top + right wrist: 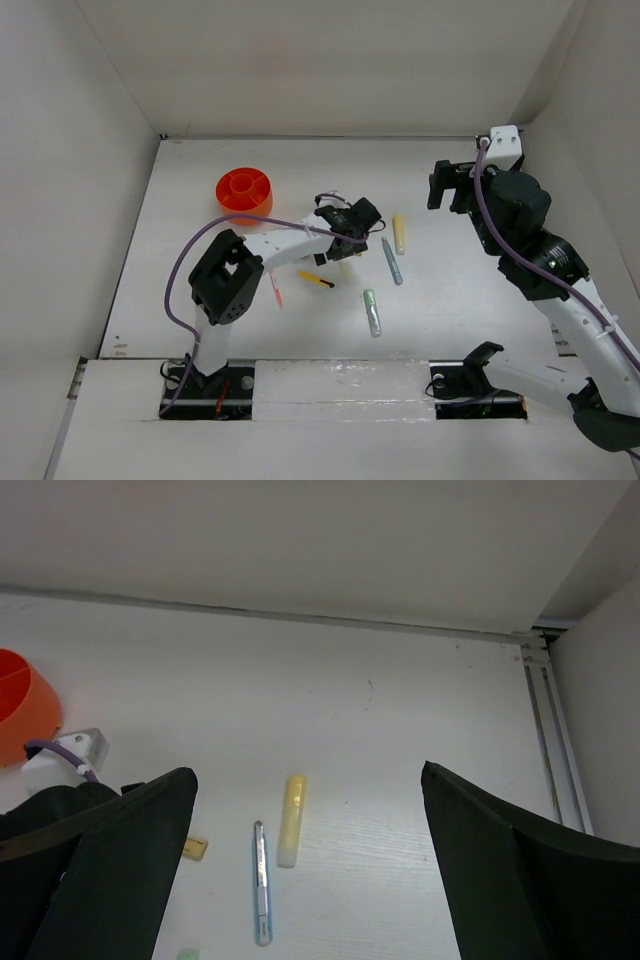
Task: Sort the stationery into containers
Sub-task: Grab a piece of stationery with the left arm
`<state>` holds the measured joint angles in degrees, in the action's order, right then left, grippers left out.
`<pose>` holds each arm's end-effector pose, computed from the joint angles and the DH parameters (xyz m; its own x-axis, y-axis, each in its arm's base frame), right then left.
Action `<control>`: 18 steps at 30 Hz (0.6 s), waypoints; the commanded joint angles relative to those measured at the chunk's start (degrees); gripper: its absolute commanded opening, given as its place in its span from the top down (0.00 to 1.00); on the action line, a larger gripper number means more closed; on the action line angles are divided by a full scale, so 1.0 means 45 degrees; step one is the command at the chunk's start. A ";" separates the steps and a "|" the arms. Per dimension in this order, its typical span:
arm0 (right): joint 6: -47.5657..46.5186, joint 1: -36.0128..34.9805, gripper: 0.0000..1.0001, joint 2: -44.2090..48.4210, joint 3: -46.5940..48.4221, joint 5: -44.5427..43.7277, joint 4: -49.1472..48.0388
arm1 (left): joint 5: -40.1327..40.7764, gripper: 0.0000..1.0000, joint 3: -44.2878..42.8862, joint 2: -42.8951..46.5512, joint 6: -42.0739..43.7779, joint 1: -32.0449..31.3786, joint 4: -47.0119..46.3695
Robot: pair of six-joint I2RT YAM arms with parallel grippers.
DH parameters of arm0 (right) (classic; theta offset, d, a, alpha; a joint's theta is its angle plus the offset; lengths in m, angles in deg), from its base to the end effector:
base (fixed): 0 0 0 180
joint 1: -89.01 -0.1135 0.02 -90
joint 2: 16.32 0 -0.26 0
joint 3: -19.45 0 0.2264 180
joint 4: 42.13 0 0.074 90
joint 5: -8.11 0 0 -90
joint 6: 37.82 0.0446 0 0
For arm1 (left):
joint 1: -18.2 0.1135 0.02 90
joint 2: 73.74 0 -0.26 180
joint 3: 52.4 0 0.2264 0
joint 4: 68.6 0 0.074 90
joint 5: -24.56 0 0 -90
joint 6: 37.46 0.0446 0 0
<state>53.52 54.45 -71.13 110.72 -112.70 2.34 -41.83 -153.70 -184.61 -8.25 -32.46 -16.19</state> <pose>0.1476 0.0739 0.4449 -0.1164 -0.0558 -0.9916 -0.0668 0.9966 -0.0482 0.2609 -0.2902 0.2174 -0.7875 -0.3008 -0.5379 -0.2008 0.9504 -0.2375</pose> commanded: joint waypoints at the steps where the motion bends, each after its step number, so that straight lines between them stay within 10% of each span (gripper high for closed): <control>1: 0.0092 0.0045 0.00 0.0244 -0.0069 0.0303 -0.0706 | -0.0110 0.28 0.0383 -0.0108 -0.0709 -0.0130 0.0324; 18: 0.0092 0.0045 0.00 0.0480 -0.0304 0.0772 -0.0940 | -0.0463 0.43 -0.0161 -0.1319 -0.0826 -0.0130 0.0266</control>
<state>53.52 54.45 -70.01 109.60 -110.10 1.54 -44.43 -152.37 -190.19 -10.63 -33.09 -16.41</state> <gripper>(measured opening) 0.999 0.573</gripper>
